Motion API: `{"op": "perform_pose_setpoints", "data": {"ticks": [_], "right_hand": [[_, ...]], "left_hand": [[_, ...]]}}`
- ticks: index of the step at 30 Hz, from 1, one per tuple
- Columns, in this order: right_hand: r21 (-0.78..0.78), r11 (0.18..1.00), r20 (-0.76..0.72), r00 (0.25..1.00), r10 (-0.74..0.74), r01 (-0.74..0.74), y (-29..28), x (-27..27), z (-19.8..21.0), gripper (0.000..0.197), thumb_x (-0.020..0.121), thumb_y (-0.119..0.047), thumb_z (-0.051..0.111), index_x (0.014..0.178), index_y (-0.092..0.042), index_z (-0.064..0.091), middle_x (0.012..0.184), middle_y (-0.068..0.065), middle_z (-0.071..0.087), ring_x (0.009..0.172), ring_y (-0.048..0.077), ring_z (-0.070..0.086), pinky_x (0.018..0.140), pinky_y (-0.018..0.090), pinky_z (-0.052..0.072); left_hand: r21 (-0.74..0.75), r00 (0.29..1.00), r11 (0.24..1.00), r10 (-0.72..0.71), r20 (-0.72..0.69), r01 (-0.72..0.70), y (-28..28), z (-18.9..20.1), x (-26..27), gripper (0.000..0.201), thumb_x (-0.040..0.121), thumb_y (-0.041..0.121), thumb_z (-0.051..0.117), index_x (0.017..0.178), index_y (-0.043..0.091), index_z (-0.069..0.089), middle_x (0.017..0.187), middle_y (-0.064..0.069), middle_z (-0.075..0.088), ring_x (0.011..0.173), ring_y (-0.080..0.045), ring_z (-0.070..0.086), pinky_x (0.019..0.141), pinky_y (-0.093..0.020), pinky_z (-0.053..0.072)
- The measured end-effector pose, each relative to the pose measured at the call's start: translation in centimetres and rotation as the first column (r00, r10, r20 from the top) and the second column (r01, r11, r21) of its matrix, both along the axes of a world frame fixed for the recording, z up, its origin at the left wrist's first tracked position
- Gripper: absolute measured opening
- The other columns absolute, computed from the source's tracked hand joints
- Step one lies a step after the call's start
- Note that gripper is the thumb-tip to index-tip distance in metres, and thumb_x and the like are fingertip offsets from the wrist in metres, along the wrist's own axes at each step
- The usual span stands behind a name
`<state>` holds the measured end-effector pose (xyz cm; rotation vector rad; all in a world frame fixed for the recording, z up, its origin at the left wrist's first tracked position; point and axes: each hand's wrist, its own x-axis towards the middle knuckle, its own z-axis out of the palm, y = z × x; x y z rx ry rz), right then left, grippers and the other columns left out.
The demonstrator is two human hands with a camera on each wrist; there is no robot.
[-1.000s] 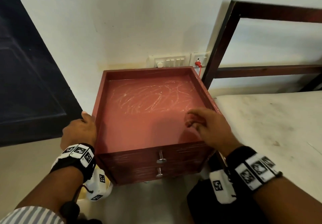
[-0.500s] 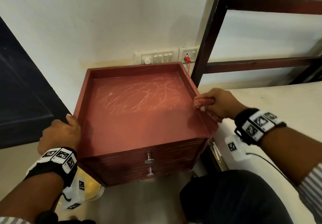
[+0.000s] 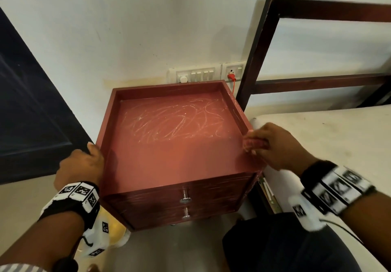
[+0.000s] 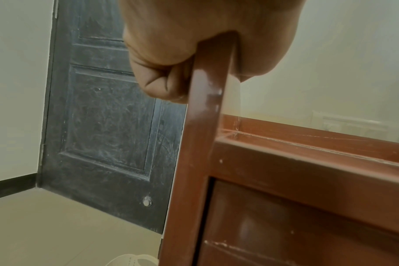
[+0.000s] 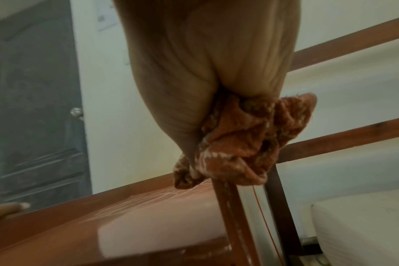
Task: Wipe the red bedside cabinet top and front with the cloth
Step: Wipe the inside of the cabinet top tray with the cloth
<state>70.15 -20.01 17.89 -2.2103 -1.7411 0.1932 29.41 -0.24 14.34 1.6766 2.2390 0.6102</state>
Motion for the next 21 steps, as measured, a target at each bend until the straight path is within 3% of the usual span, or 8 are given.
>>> {"op": "perform_pose_setpoints", "data": {"ticks": [3, 9, 13, 15, 17, 21], "right_hand": [[-0.056, 0.998, -0.014, 1.0, -0.008, 0.008, -2.0, -0.2, -0.1, 0.045, 0.083, -0.032, 0.08, 0.126, -0.039, 0.069, 0.096, -0.023, 0.043, 0.093, 0.006, 0.048, 0.076, 0.014, 0.035], [-0.172, 0.984, -0.012, 0.999, -0.038, 0.036, 2.3, 1.2, 1.7, 0.047, 0.077, -0.031, 0.085, 0.12, -0.044, 0.07, 0.095, -0.013, 0.05, 0.094, 0.016, 0.053, 0.081, 0.028, 0.04], [-0.162, 0.986, 0.034, 0.999, -0.033, 0.038, 7.5, 2.5, 2.3, 0.043, 0.074, -0.028, 0.086, 0.115, -0.037, 0.075, 0.092, -0.01, 0.055, 0.085, 0.012, 0.055, 0.076, 0.026, 0.041], [-0.164, 0.986, 0.099, 0.995, -0.02, 0.036, 10.0, 2.6, 2.5, 0.042, 0.073, -0.025, 0.086, 0.113, -0.031, 0.077, 0.093, -0.005, 0.059, 0.088, 0.016, 0.058, 0.077, 0.025, 0.043], [-0.191, 0.981, 0.202, 0.979, -0.007, 0.046, 11.7, 2.1, 2.9, 0.036, 0.078, -0.022, 0.08, 0.114, -0.025, 0.077, 0.095, -0.003, 0.053, 0.087, 0.017, 0.053, 0.076, 0.026, 0.041], [-0.282, 0.957, 0.455, 0.887, 0.072, 0.066, 11.2, -0.7, 2.4, 0.022, 0.091, -0.029, 0.06, 0.106, -0.025, 0.076, 0.105, 0.002, 0.046, 0.098, 0.025, 0.05, 0.078, 0.037, 0.051]], "left_hand": [[-0.002, 1.0, 1.0, -0.008, 0.008, 0.008, 0.2, -0.1, -0.1, 0.069, 0.101, 0.055, 0.029, 0.11, -0.004, 0.066, 0.108, -0.034, 0.064, 0.1, -0.052, 0.062, 0.085, -0.051, 0.048], [-0.013, 0.999, 1.0, -0.018, 0.026, 0.018, 0.5, -0.3, -0.2, 0.069, 0.102, 0.055, 0.029, 0.108, -0.004, 0.065, 0.107, -0.032, 0.064, 0.1, -0.05, 0.063, 0.083, -0.049, 0.047], [-0.024, 0.999, 1.0, -0.013, 0.031, 0.014, 0.7, -0.3, -0.1, 0.068, 0.102, 0.055, 0.029, 0.108, -0.003, 0.066, 0.109, -0.031, 0.064, 0.101, -0.049, 0.062, 0.08, -0.047, 0.044], [-0.026, 1.0, 1.0, -0.005, 0.029, 0.006, 0.8, -0.3, -0.1, 0.069, 0.101, 0.055, 0.029, 0.109, -0.002, 0.066, 0.109, -0.031, 0.065, 0.102, -0.049, 0.062, 0.082, -0.048, 0.046], [-0.025, 1.0, 1.0, -0.002, 0.026, 0.003, 0.8, -0.4, -0.2, 0.069, 0.101, 0.055, 0.029, 0.107, -0.002, 0.066, 0.107, -0.03, 0.065, 0.1, -0.049, 0.063, 0.082, -0.048, 0.047], [-0.016, 0.999, 1.0, -0.01, 0.042, 0.011, 0.8, -0.4, -0.5, 0.068, 0.101, 0.055, 0.029, 0.104, -0.002, 0.066, 0.104, -0.03, 0.066, 0.099, -0.048, 0.063, 0.082, -0.048, 0.047]]}}
